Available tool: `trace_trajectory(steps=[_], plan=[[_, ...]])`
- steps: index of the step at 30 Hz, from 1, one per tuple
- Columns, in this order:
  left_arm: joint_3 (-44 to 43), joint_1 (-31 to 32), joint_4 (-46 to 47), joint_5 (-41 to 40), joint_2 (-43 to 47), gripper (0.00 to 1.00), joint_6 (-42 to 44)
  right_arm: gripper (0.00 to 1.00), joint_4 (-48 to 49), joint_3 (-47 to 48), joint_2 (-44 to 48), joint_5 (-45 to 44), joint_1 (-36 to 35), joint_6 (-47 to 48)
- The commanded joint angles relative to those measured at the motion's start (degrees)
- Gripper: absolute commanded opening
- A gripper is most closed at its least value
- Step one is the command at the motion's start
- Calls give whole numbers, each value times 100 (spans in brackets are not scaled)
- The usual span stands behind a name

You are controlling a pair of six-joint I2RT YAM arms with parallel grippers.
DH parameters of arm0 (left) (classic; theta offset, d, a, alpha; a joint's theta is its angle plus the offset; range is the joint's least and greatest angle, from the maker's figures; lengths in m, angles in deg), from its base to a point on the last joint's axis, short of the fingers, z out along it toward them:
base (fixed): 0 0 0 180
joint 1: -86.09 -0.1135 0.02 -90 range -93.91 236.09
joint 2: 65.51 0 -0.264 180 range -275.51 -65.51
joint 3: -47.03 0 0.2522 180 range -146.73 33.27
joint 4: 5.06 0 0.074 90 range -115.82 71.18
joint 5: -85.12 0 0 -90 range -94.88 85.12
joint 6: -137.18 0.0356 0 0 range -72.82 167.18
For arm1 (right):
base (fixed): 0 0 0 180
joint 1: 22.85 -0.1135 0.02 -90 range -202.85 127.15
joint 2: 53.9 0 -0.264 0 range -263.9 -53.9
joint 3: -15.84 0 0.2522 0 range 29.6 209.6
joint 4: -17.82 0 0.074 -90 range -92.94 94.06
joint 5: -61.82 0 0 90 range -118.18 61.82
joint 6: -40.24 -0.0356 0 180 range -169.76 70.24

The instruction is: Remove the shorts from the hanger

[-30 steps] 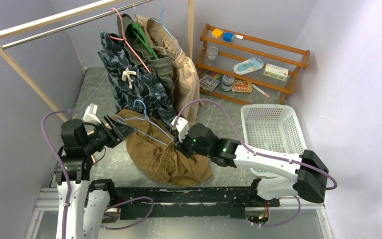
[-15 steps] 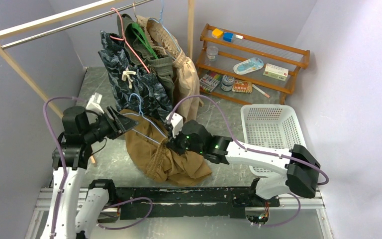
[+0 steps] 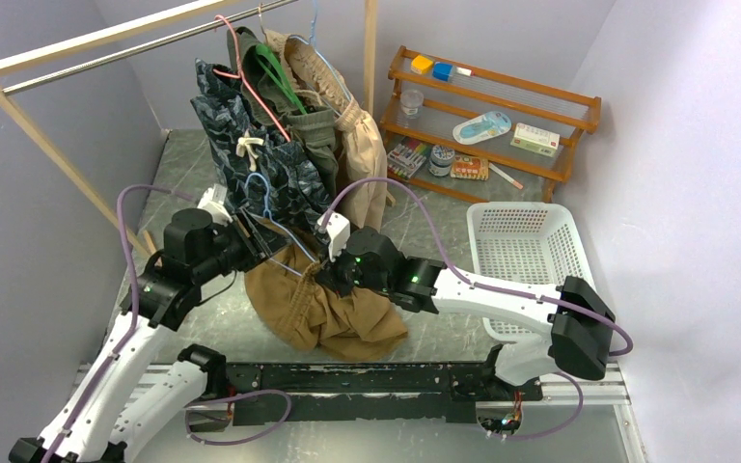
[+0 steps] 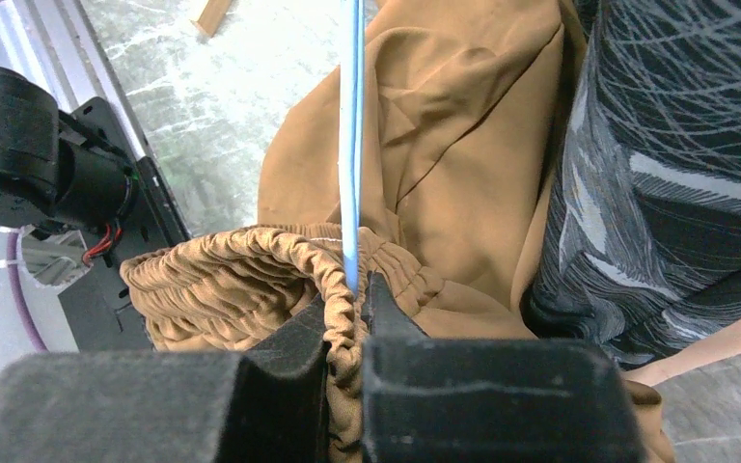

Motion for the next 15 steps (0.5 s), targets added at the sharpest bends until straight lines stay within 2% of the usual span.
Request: trace_trajectory(steps=[1,7,12,15], plan=[[409,101,835,-241,9,50,-685,0,211,3,116,153,-35,-44],[416,266,1238,-321,-98,50,-781,0,15,-119,356,71,-35,59],[703,387,1943,306,-294,52,-1086,0,20,-186,423,16,-37,-11],[672,541,1588,-11,-126,54,-1108,0,-104,-140,386,-448,-40,-254]])
